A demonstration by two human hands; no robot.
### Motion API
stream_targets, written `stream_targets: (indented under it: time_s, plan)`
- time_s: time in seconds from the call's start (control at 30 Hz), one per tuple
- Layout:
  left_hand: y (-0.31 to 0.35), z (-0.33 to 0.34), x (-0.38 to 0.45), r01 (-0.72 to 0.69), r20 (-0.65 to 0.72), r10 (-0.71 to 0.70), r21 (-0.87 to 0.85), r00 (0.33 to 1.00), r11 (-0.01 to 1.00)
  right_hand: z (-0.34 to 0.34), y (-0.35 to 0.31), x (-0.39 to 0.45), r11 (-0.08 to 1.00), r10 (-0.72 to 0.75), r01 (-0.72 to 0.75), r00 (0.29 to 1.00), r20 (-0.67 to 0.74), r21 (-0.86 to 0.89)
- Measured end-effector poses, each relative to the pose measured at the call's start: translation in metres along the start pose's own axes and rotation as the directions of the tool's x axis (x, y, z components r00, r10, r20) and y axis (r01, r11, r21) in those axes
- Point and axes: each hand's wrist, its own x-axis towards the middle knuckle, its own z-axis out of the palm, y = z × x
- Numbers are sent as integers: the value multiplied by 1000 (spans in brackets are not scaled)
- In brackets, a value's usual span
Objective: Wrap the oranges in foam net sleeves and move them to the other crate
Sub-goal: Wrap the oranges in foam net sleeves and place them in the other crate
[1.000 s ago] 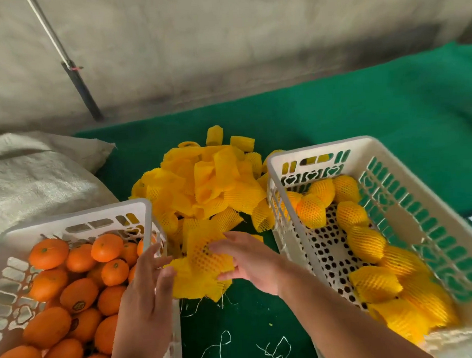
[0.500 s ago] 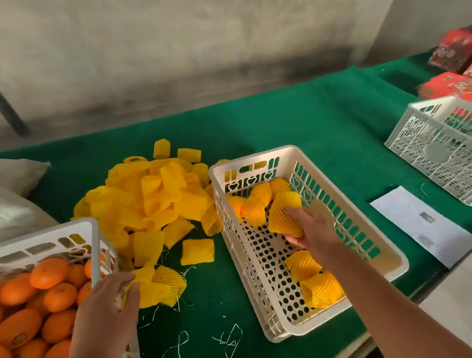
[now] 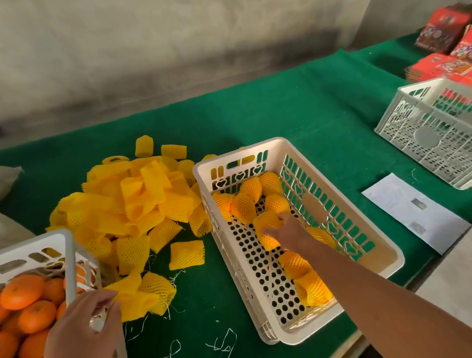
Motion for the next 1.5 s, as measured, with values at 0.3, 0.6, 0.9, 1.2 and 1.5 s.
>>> stream_targets:
  time_s: [0.3,0.6,0.9,1.2,1.5]
  plan:
    - [7,-1,1,-24,-18,25,36,1000,999,28,11,0,770,-141,121,990,19,-627]
    - [12,-5,-2,-28,-30,28,6,999,1000,25,4,-16,747,-155,129,988,18,-652]
    - [5,-3,-5,-28,-6,27,-67,1000,997,21,-51,-119,930,-325,285,933,-155,-234]
    - [8,-4,-11,-40,-30,37,-88,999,995,83,-53,-186,896,-375,341,924,-74,-284]
    - [7,-6,-11,-35,-50,30,-89,998,995,77,-57,-169,922,-329,307,942,-61,-236]
